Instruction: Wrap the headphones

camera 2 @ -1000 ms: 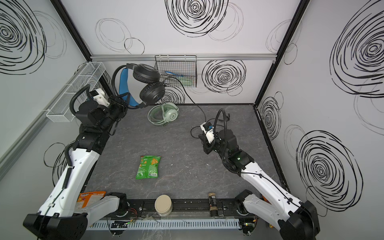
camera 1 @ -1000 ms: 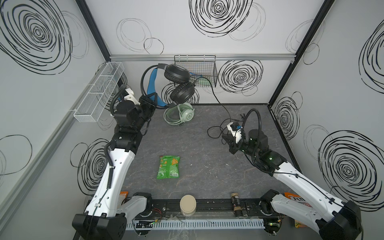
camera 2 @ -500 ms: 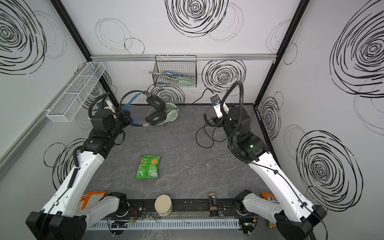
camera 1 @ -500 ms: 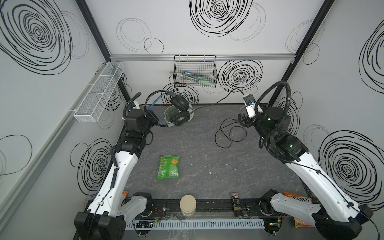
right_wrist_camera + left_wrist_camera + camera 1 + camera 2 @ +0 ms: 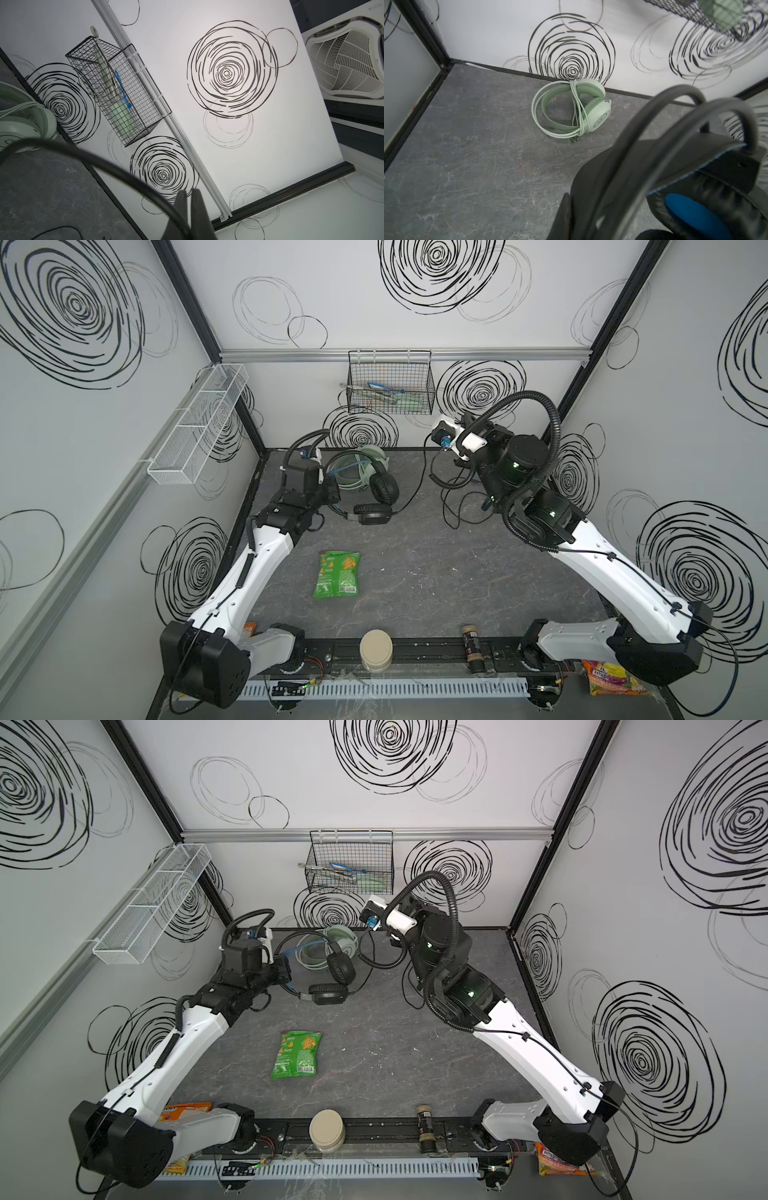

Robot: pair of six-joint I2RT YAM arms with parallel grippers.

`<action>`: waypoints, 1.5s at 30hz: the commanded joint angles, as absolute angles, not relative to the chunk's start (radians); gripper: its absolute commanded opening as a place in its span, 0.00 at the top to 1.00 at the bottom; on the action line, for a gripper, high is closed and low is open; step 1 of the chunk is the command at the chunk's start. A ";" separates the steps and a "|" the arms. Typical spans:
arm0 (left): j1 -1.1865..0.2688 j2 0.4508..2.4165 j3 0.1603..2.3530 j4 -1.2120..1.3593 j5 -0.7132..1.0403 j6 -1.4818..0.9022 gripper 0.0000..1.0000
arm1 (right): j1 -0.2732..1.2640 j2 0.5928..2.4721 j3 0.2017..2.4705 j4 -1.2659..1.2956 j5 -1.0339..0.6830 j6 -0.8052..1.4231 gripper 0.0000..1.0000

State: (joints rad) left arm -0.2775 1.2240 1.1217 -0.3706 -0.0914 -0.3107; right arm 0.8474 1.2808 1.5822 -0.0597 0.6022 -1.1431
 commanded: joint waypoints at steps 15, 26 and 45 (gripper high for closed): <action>-0.514 1.285 1.174 -0.315 0.140 -0.176 1.00 | 0.926 1.312 1.798 0.014 0.532 -1.253 1.00; -0.618 1.327 1.153 -0.241 0.182 -0.233 1.00 | 1.044 1.367 1.799 0.058 0.545 -1.295 1.00; -0.642 1.059 0.980 0.024 0.704 -0.319 1.00 | 0.796 1.378 1.707 -0.025 0.415 -0.952 1.00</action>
State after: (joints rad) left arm -0.6331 1.0927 0.9707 -0.1036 0.5407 -0.2882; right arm 0.8143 1.3899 1.7172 -0.0490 0.4473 -1.0325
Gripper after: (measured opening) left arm 0.106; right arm 0.068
